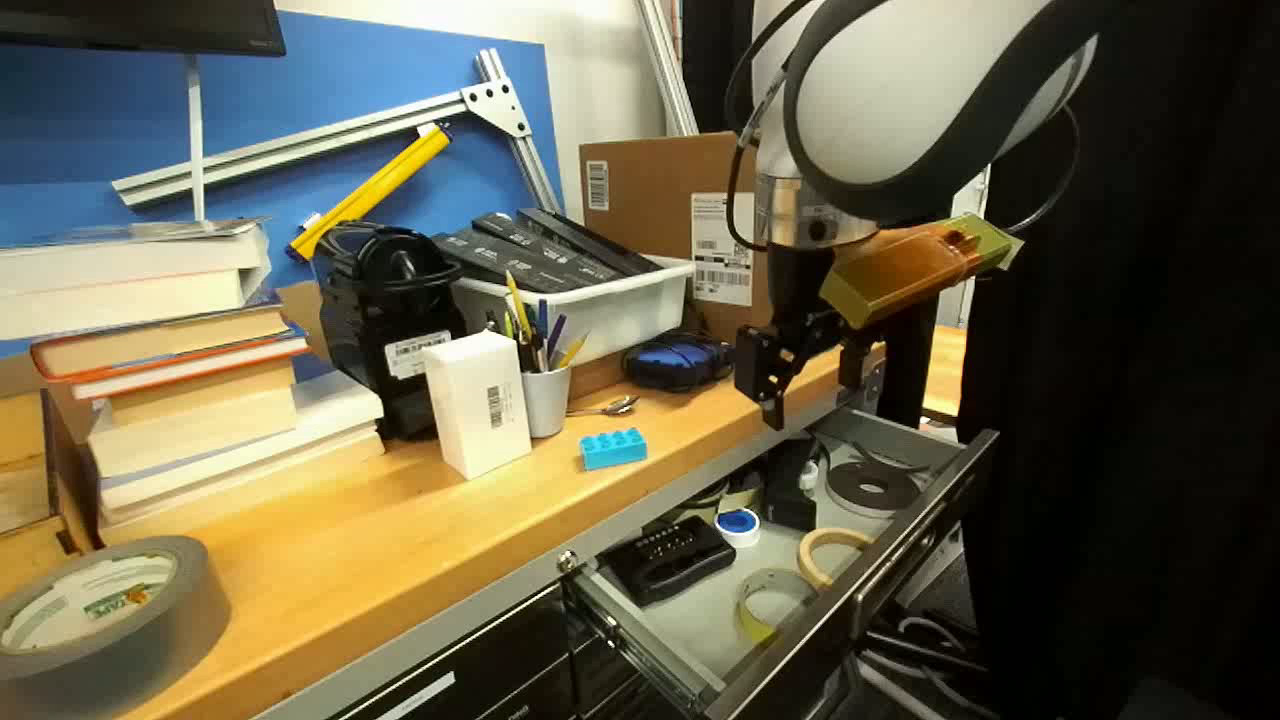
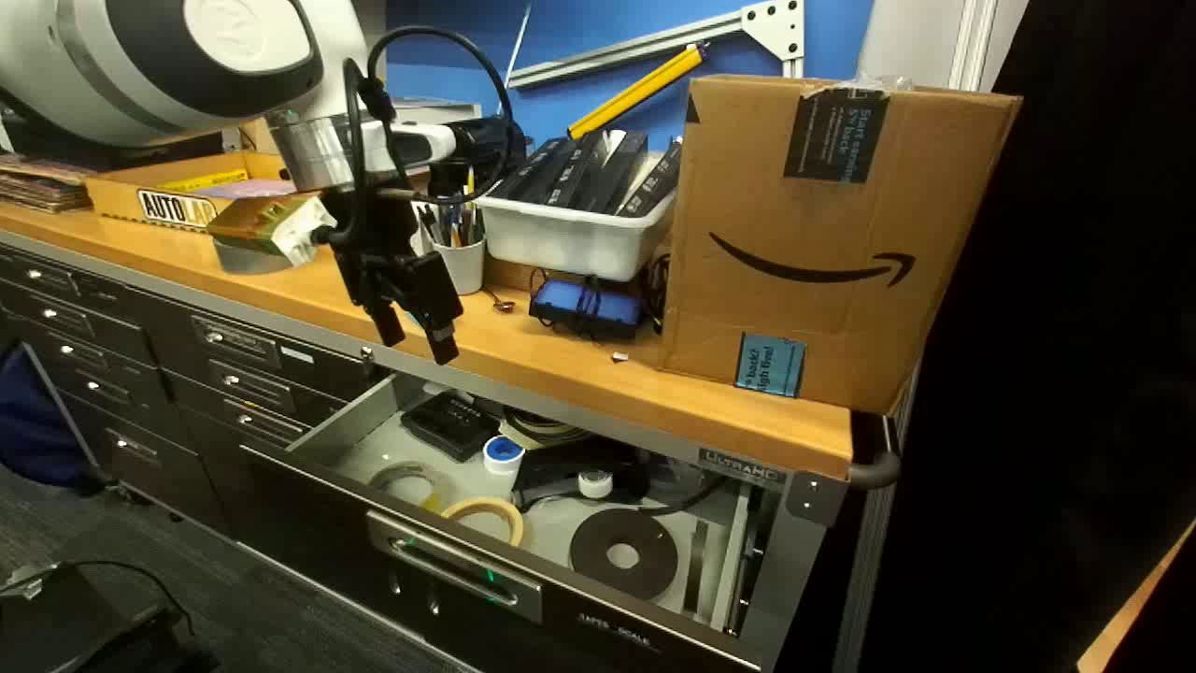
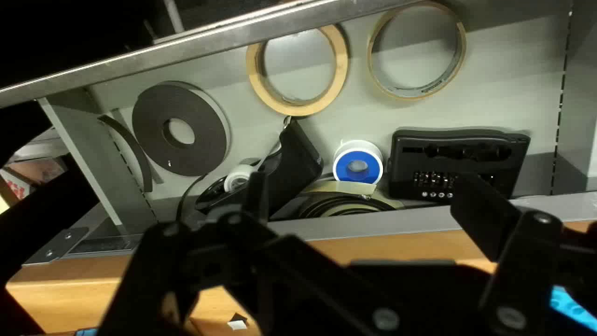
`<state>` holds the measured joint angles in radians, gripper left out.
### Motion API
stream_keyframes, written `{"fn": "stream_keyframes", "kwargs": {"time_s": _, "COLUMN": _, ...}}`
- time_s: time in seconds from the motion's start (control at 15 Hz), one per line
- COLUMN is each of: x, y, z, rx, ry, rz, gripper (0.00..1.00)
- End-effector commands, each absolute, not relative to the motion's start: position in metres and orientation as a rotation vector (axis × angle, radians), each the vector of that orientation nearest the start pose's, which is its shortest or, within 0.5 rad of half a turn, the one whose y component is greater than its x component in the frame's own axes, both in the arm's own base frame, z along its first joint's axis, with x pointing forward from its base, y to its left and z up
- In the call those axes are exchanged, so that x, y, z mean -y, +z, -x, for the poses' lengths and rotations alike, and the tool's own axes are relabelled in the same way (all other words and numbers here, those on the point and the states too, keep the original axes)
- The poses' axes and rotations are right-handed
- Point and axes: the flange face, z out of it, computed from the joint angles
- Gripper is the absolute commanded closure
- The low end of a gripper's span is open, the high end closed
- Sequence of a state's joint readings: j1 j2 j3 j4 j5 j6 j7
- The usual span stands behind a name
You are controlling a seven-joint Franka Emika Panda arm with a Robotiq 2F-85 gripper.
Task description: Put the blue object inside the drawer.
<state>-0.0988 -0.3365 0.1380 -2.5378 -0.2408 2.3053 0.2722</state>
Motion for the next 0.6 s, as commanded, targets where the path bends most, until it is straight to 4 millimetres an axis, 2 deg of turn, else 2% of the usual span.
{"fn": "stream_keyframes", "kwargs": {"time_s": 0.0, "x": -0.012, "y": 0.404, "z": -0.433, "rx": -0.143, "ry": -0.228, "rz": 3.344, "gripper": 0.00}}
{"fn": "stream_keyframes", "kwargs": {"time_s": 0.2, "x": -0.012, "y": 0.409, "z": -0.435, "rx": -0.144, "ry": -0.246, "rz": 3.342, "gripper": 0.00}}
{"fn": "stream_keyframes", "kwargs": {"time_s": 0.4, "x": -0.026, "y": 0.400, "z": -0.463, "rx": -0.079, "ry": -0.217, "rz": 3.264, "gripper": 0.00}}
{"fn": "stream_keyframes", "kwargs": {"time_s": 0.53, "x": -0.036, "y": 0.398, "z": -0.476, "rx": -0.033, "ry": -0.292, "rz": 3.199, "gripper": 0.00}}
